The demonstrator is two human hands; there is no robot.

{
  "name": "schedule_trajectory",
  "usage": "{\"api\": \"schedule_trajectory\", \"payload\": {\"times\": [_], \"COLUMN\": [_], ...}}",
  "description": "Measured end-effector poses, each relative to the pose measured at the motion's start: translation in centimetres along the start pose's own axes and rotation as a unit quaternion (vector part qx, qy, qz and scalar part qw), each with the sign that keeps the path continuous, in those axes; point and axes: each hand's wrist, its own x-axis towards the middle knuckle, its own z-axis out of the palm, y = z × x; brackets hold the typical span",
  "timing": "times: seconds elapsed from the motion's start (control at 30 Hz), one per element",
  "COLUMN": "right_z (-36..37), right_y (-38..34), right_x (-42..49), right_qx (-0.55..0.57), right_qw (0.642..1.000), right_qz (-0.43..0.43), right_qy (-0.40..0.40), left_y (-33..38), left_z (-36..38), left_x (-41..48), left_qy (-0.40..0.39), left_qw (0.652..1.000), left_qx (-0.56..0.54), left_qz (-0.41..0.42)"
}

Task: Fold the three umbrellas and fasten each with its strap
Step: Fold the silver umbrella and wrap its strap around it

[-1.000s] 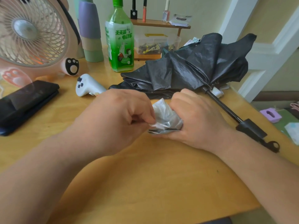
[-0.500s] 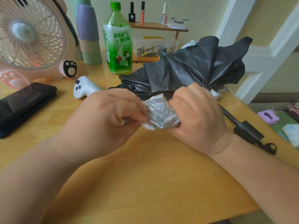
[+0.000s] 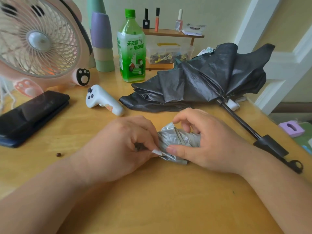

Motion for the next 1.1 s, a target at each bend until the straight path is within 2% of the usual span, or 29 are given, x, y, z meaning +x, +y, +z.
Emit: {"api": "schedule_trajectory", "payload": {"times": [0.2,0.37,0.5,0.63,0.77,0.9,1.1], "right_z": [0.1,-0.4,-0.2,0.1,0.4,-0.5,-1.9], "right_y": [-1.0,-0.7,-0.5,-0.3,-0.3,-0.7,-3.0], "right_x": [1.5,1.1,0.5,0.4,0.1,0.2,0.6], "right_qx": [0.091,0.201,0.221,0.264,0.261,0.231,0.152], "right_qw": [0.995,0.974,0.973,0.963,0.964,0.968,0.969], "right_qz": [0.007,0.063,0.057,0.057,0.046,0.085,0.117], "right_qy": [-0.027,-0.084,-0.035,0.001,0.031,-0.048,-0.154], "left_y": [0.0,0.9,0.8,1.1,1.4,1.4,1.8], "left_z": [-0.1,-0.5,-0.4,-0.4,-0.2,0.0,-0.3], "left_x": [-0.3,-0.4,-0.3,-0.1,-0.2,0.0,-0.4], "left_qy": [-0.028,-0.054,-0.042,-0.030,-0.014,-0.010,-0.060], "left_qw": [0.998,0.998,0.998,0.999,0.997,0.988,0.986], "left_qx": [0.048,0.034,0.046,0.023,-0.003,-0.016,-0.030], "left_qz": [0.019,0.006,-0.006,-0.031,-0.073,-0.156,-0.155]}}
